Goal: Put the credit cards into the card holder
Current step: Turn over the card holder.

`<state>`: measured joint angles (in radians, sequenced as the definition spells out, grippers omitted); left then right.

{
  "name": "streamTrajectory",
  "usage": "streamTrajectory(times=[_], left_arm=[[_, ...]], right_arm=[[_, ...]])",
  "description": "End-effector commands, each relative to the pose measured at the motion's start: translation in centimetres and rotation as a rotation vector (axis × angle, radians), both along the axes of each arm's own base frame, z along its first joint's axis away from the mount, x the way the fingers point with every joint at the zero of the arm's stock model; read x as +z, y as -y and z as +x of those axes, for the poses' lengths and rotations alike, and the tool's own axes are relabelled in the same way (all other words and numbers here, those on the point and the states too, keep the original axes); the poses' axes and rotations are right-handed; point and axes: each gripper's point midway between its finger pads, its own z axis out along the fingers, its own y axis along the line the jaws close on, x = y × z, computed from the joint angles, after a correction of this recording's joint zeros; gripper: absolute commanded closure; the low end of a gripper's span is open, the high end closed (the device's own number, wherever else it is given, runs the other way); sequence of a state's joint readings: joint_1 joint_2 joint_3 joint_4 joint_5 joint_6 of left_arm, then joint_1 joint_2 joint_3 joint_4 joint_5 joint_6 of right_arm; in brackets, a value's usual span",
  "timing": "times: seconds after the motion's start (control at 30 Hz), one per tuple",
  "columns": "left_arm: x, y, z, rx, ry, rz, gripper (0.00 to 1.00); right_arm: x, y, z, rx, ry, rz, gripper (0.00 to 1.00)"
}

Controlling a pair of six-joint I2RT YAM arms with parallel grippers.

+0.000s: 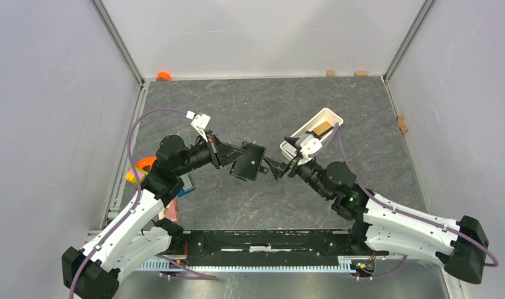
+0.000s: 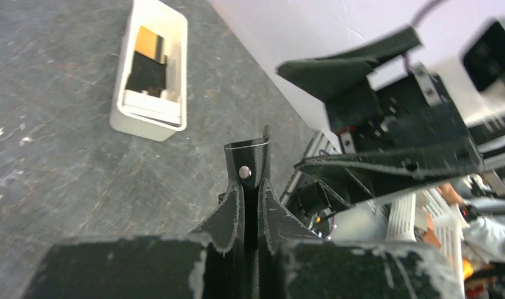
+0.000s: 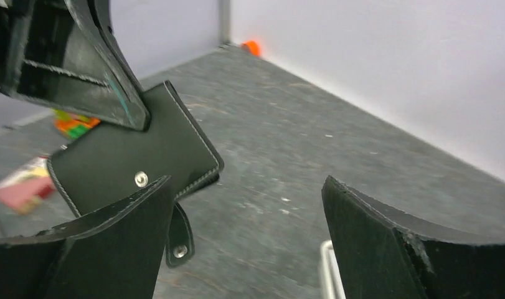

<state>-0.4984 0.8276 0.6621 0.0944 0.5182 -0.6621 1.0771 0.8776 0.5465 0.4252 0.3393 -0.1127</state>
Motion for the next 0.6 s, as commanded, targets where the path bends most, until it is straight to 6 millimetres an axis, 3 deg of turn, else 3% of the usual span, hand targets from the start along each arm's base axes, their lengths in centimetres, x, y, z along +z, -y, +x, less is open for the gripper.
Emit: streamTrajectory(times=[0.0, 0.2, 0.43, 0.5, 0.57], left_arm=[[4.3, 0.9, -2.3, -0.164, 0.256, -0.062, 0.98], [4.7, 1.2, -4.1, -0.266, 0.302, -0.069, 0.98], [4.9, 1.5, -5.0, -0.313, 0.320, -0.115, 0.98], [4.8, 1.6, -5.1, -0.321, 0.313, -0.122, 0.98], [4.6, 1.7, -5.1, -0.328, 0.306, -0.123, 0.98]], right_arm=[[3.0, -2.9, -3.9, 0.384, -0.163, 0.290, 0.07], [5.1, -2.7, -6.2, 0.701, -0.265, 0.493, 0.11], [3.8, -4.0, -7.4, 0.837, -0.329, 0.445, 0.27], [3.5, -4.0, -7.5, 0.843, -0.333, 0.436, 0.41], [3.4, -4.1, -7.6, 0.853, -0.333, 0.426, 0.63]])
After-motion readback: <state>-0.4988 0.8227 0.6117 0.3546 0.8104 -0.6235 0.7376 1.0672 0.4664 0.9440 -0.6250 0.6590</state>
